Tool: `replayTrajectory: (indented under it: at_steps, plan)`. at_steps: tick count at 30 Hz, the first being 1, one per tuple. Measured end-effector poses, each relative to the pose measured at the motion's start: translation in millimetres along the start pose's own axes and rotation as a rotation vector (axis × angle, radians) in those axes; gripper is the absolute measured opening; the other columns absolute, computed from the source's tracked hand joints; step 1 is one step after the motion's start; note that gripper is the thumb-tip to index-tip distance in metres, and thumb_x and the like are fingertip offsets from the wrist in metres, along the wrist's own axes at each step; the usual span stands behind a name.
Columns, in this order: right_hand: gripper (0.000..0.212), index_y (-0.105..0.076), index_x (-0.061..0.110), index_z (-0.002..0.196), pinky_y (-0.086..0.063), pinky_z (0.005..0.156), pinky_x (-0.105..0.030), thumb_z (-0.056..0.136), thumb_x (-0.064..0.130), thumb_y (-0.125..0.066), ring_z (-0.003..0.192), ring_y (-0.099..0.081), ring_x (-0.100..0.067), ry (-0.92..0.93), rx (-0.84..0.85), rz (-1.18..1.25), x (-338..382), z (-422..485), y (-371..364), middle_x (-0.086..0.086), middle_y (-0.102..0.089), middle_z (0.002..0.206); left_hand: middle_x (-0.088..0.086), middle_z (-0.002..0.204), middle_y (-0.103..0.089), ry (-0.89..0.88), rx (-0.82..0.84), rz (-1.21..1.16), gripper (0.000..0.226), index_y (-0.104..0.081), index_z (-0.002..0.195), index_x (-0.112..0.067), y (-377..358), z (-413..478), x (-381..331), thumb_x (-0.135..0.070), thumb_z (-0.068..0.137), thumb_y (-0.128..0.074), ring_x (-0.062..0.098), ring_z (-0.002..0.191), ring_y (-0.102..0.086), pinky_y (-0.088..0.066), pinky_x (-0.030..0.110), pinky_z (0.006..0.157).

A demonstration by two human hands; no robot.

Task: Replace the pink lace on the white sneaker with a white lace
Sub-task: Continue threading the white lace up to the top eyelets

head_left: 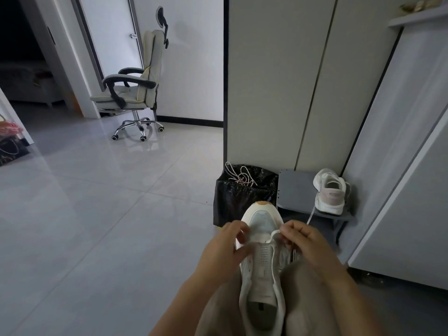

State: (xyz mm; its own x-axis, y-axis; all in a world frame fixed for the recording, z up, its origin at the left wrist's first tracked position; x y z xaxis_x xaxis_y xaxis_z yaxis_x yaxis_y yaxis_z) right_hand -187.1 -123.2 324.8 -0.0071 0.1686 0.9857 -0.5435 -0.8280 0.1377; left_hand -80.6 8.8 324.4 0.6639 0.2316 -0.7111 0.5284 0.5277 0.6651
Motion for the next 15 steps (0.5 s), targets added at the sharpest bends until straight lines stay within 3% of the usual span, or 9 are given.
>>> replayTrajectory:
  at_steps: [2,5,10,13,15]
  plan:
    - [0.036,-0.060,0.021,0.054,-0.037,0.059,-0.017,0.090,0.015,-0.055,0.055,-0.042,-0.007,0.027,-0.025,0.079,-1,-1,-3,0.003,-0.045,0.053,-0.015,0.087,-0.048,-0.034,0.001,0.091,0.014,-0.056,0.103,-0.021,-2,2,-1,-0.025,0.090,-0.058,0.006,0.069,-0.049,-0.045,0.022,0.069]
    - [0.026,-0.059,0.019,0.053,-0.035,0.062,-0.025,0.070,0.038,-0.061,0.056,-0.041,-0.009,0.021,-0.075,0.164,-7,-1,-1,0.000,-0.044,0.053,-0.016,0.081,-0.045,-0.127,-0.061,0.159,0.009,-0.061,0.093,-0.015,4,5,-4,-0.022,0.090,-0.056,0.008,0.068,-0.048,-0.039,0.020,0.063]
    - [0.050,-0.065,0.016,0.059,-0.039,0.059,-0.019,0.049,0.063,-0.077,0.053,-0.041,-0.008,0.022,-0.124,0.251,-19,1,7,0.001,-0.046,0.052,-0.013,0.086,-0.052,-0.406,-0.228,0.366,0.007,-0.054,0.083,-0.026,22,6,-16,-0.026,0.085,-0.048,0.005,0.066,-0.049,-0.042,0.022,0.042]
    - [0.052,-0.068,0.016,0.062,-0.040,0.059,-0.017,0.051,0.066,-0.075,0.053,-0.040,-0.008,0.012,-0.140,0.216,-21,-2,12,-0.001,-0.045,0.054,-0.012,0.088,-0.048,-0.362,-0.332,0.462,0.012,-0.049,0.085,-0.027,36,1,4,-0.017,0.081,-0.054,0.006,0.067,-0.051,-0.045,0.029,0.038]
    - [0.042,-0.067,0.015,0.062,-0.037,0.058,-0.018,0.064,0.056,-0.074,0.053,-0.040,-0.007,0.011,-0.127,0.119,-17,-4,9,0.000,-0.044,0.053,-0.010,0.082,-0.051,-0.292,-0.412,0.466,0.005,-0.048,0.085,-0.027,47,-6,20,-0.022,0.085,-0.047,0.010,0.060,-0.052,-0.045,0.030,0.038]
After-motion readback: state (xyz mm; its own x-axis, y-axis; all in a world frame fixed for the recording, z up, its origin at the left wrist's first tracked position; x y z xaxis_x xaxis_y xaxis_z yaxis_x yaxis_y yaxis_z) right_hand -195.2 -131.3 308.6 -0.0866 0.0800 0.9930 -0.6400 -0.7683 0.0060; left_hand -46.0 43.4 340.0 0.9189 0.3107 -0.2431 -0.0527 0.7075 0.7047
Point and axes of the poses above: each hand's wrist, its own z-axis towards the middle knuckle, its own y-axis out of the back of the hand, x = y × z, the point moved 6 cm from there along z, towards the middle knuckle
